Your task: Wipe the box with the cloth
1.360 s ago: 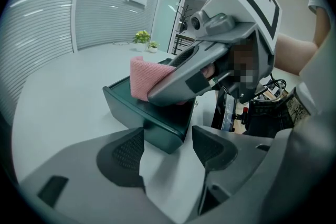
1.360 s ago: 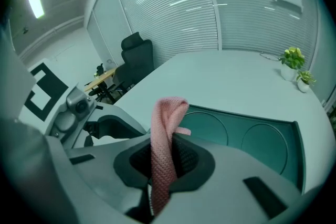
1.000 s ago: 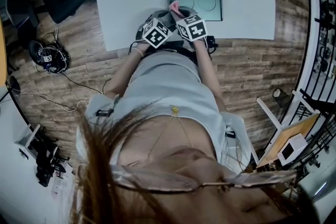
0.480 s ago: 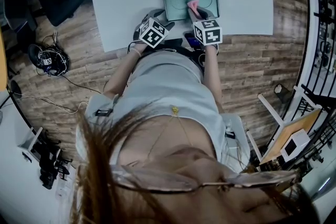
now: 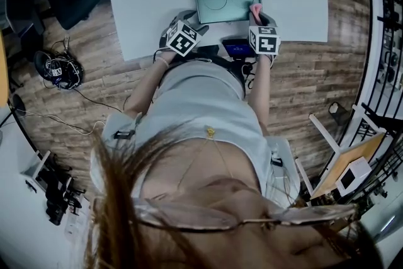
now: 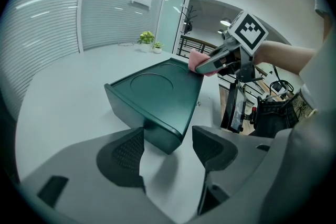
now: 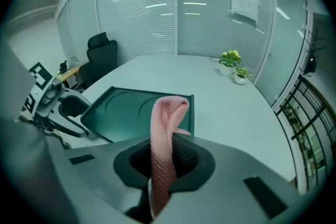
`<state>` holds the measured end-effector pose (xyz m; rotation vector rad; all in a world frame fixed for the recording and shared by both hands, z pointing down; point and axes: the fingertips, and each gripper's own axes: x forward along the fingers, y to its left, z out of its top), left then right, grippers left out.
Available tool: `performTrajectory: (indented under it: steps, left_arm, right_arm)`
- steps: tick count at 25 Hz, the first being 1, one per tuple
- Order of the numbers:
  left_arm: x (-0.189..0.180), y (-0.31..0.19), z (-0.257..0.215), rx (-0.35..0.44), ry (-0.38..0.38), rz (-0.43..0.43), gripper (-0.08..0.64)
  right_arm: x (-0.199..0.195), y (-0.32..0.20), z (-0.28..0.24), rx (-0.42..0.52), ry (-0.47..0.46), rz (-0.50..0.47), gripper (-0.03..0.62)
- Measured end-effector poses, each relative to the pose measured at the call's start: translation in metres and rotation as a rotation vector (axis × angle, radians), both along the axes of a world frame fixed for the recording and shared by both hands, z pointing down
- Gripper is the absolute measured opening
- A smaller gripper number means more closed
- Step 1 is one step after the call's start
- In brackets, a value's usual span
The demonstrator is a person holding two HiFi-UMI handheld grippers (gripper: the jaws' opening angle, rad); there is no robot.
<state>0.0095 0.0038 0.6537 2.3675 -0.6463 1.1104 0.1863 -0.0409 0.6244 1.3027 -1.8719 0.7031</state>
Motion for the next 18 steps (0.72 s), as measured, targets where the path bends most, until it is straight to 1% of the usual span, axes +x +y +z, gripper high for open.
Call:
performTrajectory:
  steps: [2,3,6,8,18]
  left_arm:
    - [0.000,0.002,0.001,-0.003,-0.002,0.001,0.285]
    - [0.000,0.003,0.001,-0.007,-0.003,0.003,0.285]
    - [0.000,0.005,0.003,-0.016,-0.006,0.008,0.285]
    - [-0.001,0.007,0.004,-0.016,-0.007,0.009,0.285]
    - [-0.001,0.008,0.005,-0.015,-0.009,0.008,0.285]
  right_arm:
    - [0.006,0.002,0.005,-0.004,0.041,-0.003,0.040]
    - [0.007,0.002,0.007,-0.001,0.046,0.002,0.040]
    - [0.008,0.001,0.008,0.003,0.012,0.041,0.040]
    - [0.007,0.000,0.009,0.000,-0.014,0.049,0.040]
    - [-0.016,0.001,0.009,-0.018,-0.090,0.005,0.038]
